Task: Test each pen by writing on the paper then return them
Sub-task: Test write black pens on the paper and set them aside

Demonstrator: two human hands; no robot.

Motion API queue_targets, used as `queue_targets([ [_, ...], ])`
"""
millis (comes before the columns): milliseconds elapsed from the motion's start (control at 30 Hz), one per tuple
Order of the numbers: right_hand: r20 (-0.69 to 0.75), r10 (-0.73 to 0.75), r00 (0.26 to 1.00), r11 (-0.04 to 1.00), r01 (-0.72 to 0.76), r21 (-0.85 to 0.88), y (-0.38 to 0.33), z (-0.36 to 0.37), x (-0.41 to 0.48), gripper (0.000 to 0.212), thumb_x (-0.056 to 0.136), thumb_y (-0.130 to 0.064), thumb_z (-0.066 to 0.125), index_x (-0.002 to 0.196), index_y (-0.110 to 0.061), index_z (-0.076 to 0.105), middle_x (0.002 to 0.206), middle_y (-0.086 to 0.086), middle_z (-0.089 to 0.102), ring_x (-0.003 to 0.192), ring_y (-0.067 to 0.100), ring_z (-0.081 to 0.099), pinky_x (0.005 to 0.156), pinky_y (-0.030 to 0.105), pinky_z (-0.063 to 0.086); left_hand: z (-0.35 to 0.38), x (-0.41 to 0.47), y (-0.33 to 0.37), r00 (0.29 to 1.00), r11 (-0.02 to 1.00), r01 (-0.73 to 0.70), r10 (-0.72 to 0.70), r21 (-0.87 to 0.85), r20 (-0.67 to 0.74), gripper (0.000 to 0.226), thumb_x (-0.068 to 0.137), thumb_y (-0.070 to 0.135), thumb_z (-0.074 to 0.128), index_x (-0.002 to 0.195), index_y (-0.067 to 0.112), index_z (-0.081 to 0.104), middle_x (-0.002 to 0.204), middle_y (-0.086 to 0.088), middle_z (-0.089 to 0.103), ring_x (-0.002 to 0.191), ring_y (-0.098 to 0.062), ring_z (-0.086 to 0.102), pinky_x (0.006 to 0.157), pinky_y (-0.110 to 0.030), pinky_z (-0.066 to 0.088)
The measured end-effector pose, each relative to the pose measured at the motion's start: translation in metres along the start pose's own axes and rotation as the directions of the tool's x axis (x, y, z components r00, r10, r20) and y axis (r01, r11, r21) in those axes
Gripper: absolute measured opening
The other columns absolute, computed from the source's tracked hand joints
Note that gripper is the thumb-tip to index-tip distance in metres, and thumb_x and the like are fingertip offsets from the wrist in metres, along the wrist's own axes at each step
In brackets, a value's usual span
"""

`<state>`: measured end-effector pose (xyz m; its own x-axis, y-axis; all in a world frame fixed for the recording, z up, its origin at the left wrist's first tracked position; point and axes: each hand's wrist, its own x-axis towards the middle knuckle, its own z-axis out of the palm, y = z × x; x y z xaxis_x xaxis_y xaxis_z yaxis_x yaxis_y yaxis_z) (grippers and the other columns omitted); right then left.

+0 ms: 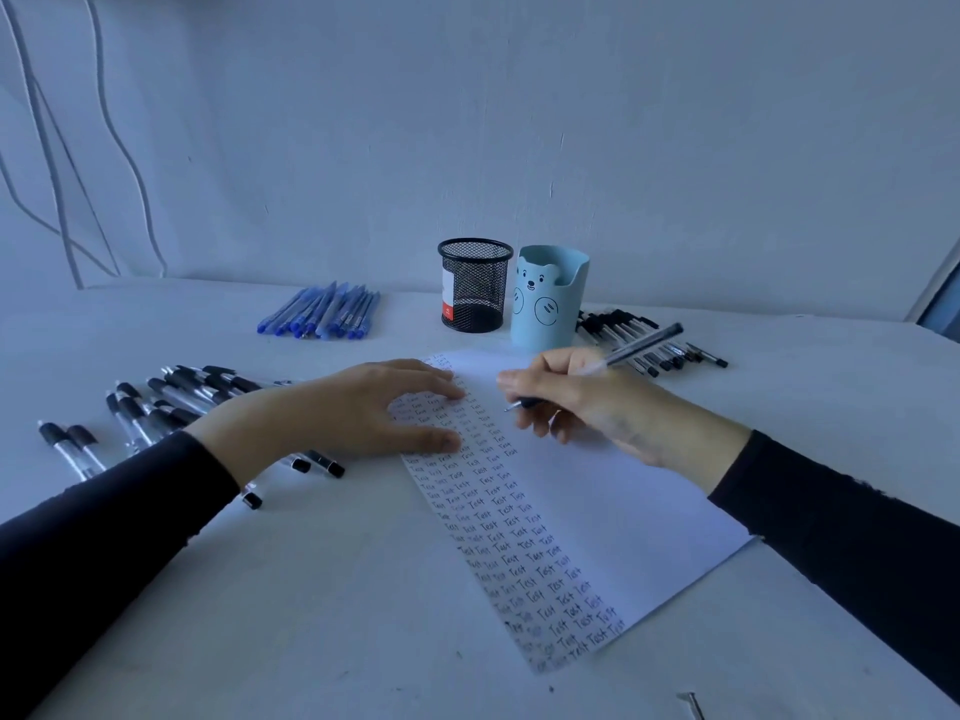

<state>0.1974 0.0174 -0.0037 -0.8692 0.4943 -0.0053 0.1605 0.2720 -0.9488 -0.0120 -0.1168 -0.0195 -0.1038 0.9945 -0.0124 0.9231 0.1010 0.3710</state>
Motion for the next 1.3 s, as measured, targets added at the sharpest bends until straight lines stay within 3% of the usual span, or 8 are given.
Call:
queue_targets([
  [100,-0.088,-0.085,0.993,0.986,0.071,-0.148,0.005,0.012,-0.002,0.038,0.081,-0.035,0.077,0.060,-0.015,0.053,0.052,0.003,0.059,0.044,0.010,0.049,0.043,0.018,0.035,-0.001,0.000,-0.001,1.000,1.000,-0.012,0.012,-0.011,-0.009,0.073,0.066,0.085,0.054,0.131,0.052,0.049,0.142,0.031,0.038,0.131,0.007,0.035,0.113,-0.025,0.025],
  [233,-0.162,-0.127,0.979,0.970,0.089,-0.225,0.015,0.025,-0.001,0.045,0.086,-0.020,0.070,0.047,-0.018,0.047,0.047,0.006,0.053,0.041,0.015,0.046,0.044,0.019,0.035,-0.004,-0.002,-0.005,1.000,1.000,-0.007,0.007,-0.022,-0.002,0.075,0.060,0.086,0.058,0.127,0.053,0.052,0.141,0.031,0.041,0.129,0.009,0.037,0.108,-0.019,0.024],
  [467,-0.160,-0.173,0.972,0.963,0.132,-0.236,0.018,0.027,-0.001,0.044,0.086,-0.014,0.070,0.049,-0.014,0.045,0.041,0.000,0.047,0.038,0.011,0.045,0.046,0.020,0.040,-0.005,-0.002,-0.001,1.000,1.000,-0.001,0.001,-0.023,0.000,0.072,0.064,0.077,0.061,0.129,0.049,0.053,0.142,0.028,0.040,0.130,0.006,0.037,0.109,-0.020,0.023],
  [967,-0.140,-0.156,0.978,0.963,0.119,-0.242,0.016,0.028,-0.002,0.043,0.085,-0.009,0.068,0.050,-0.011,0.044,0.039,-0.001,0.046,0.033,0.007,0.040,0.043,0.016,0.035,-0.004,-0.001,-0.004,1.000,1.000,-0.013,0.013,-0.018,-0.003,0.082,0.056,0.090,0.054,0.128,0.052,0.051,0.143,0.027,0.041,0.131,0.004,0.037,0.112,-0.024,0.025],
  [1300,-0.147,-0.173,0.974,0.963,0.135,-0.234,0.017,0.026,-0.001,0.046,0.083,-0.008,0.070,0.047,-0.014,0.042,0.039,0.000,0.045,0.036,0.012,0.040,0.044,0.018,0.037,-0.004,-0.003,0.001,1.000,0.999,-0.010,0.010,-0.031,-0.017,0.073,0.062,0.077,0.061,0.129,0.047,0.054,0.142,0.025,0.042,0.130,0.004,0.038,0.111,-0.021,0.024],
])
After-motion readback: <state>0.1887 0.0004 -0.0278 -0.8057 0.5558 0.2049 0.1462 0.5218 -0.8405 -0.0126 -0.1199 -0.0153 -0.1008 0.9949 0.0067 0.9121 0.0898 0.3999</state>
